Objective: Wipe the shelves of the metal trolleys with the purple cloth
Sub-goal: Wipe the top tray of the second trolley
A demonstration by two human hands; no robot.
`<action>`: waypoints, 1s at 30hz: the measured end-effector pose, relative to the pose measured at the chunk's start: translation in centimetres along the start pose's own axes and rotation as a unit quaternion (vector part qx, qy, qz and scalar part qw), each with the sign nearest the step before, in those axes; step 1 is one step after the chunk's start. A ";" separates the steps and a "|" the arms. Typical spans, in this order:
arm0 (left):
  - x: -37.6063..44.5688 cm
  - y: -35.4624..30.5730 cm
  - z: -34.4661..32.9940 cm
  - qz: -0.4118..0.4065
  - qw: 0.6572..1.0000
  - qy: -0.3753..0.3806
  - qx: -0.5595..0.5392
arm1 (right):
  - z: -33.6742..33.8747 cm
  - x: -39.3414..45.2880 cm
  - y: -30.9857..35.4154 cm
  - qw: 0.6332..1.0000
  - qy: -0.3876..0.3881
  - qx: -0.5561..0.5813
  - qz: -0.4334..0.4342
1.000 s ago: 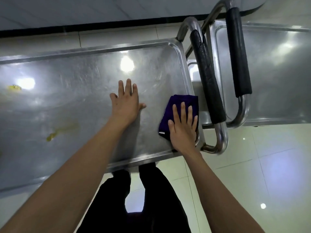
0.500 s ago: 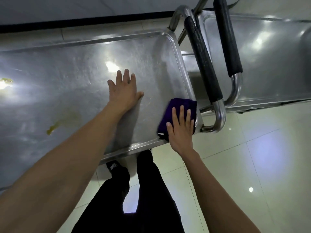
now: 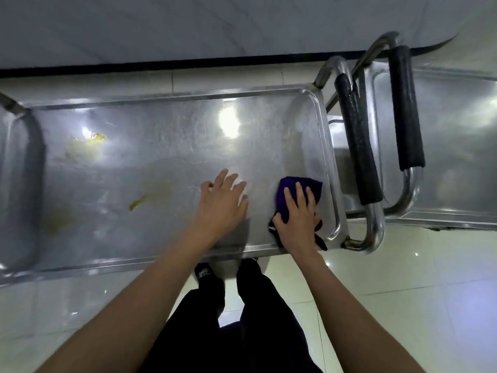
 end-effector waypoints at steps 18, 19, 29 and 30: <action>-3.5 16.6 5.0 0.127 0.991 -0.023 -0.045 | -2.0 8.9 20.6 0.982 -0.018 0.094 0.161; -3.6 18.2 5.3 0.124 0.991 -0.028 -0.045 | -2.5 9.4 22.0 0.982 -0.023 0.094 0.162; -1.8 29.5 6.2 0.075 0.994 -0.025 -0.071 | -6.6 14.2 30.3 0.991 -0.032 0.074 0.110; -1.7 29.9 6.2 0.073 0.994 -0.024 -0.074 | -7.1 14.7 30.3 0.993 -0.017 0.063 0.101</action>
Point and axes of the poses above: each hand's wrist, its own x-axis towards the middle knuckle, its own z-axis out of the back of the hand, y = z × x, the point moved 8 cm from there along x, towards the middle knuckle, and after that the axes turned 1 degree about x, right-handed, at the moved point
